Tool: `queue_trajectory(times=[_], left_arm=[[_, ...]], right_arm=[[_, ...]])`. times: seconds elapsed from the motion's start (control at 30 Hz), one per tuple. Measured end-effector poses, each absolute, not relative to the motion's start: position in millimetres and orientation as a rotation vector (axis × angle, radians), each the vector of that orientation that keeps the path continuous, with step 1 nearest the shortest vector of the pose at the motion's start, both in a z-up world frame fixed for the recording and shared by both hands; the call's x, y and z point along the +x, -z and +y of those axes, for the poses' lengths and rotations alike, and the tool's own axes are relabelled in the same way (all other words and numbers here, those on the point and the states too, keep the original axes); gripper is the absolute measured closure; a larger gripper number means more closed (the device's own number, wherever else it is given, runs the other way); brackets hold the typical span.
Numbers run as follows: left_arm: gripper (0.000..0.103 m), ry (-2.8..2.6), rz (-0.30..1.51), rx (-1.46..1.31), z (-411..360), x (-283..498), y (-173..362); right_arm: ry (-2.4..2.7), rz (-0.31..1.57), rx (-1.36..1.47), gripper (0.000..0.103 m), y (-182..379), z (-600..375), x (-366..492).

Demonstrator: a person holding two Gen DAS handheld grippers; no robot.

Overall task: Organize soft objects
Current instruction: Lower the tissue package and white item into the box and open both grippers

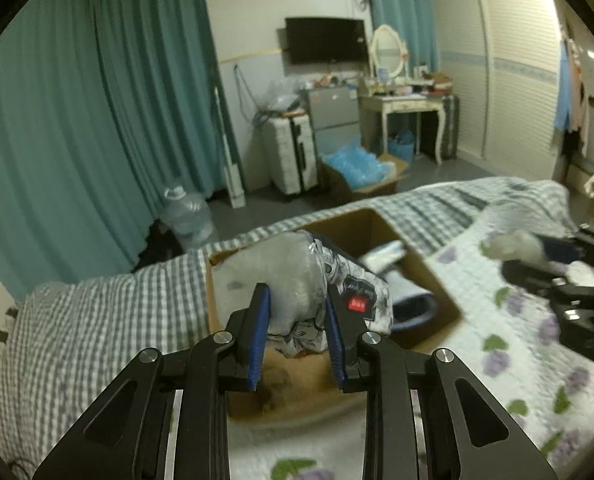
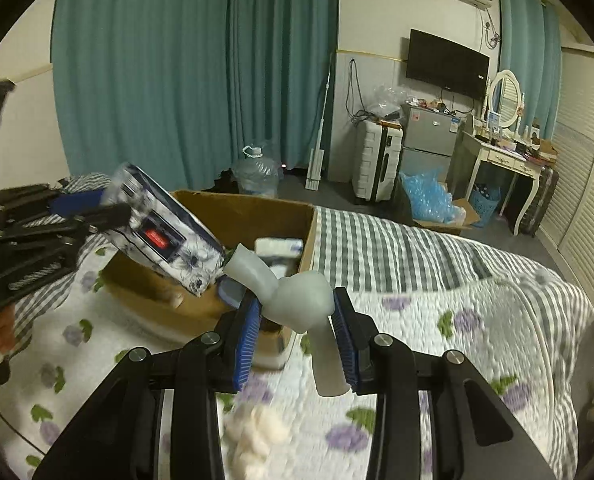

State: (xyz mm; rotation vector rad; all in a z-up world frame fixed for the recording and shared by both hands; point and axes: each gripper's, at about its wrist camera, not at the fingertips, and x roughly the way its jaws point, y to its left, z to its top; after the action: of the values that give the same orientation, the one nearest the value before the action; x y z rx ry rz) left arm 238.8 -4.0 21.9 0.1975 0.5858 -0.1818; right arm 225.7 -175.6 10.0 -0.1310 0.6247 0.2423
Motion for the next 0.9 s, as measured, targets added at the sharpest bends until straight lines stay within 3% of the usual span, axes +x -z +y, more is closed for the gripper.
queue_trajectory(times=[0.1, 0.4, 0.47, 0.73, 0.8, 0.83, 0.87, 0.9], left_arm=[[0.077, 0.162, 0.611, 0.187, 1.2, 269.3, -3.2], [0.059, 0.102, 0.661, 0.272, -3.5, 304.5, 17.7], [0.028, 0.054, 0.639, 0.276, 0.3, 302.4, 16.3], [0.025, 0.014, 0.578, 0.157, 34.2, 274.0, -2.9], [0.019, 0.002, 0.571, 0.137, 40.9, 266.2, -7.3], [0.018, -0.002, 0.569, 0.127, 44.5, 259.7, -9.8], [0.018, 0.0, 0.569, 0.121, 47.4, 253.9, -11.5], [0.018, 0.0, 0.565, 0.117, 49.1, 247.7, -14.7]], right_arm=[[-0.244, 0.63, -0.14, 0.068, -3.1, -175.2, 246.6], [-0.255, 0.639, -0.183, 0.067, 10.0, -154.4, 287.3], [-0.267, 0.636, -0.199, 0.067, 9.5, -144.4, 291.9], [-0.345, 0.66, -0.179, 0.064, -0.2, -102.3, 330.9], [-0.349, 0.652, -0.192, 0.058, -7.4, -92.7, 331.7], [-0.347, 0.648, -0.189, 0.045, -10.4, -91.2, 330.4], [-0.336, 0.641, -0.175, 0.024, -15.7, -91.8, 326.0], [-0.334, 0.633, -0.156, 0.019, -20.9, -94.8, 320.0]])
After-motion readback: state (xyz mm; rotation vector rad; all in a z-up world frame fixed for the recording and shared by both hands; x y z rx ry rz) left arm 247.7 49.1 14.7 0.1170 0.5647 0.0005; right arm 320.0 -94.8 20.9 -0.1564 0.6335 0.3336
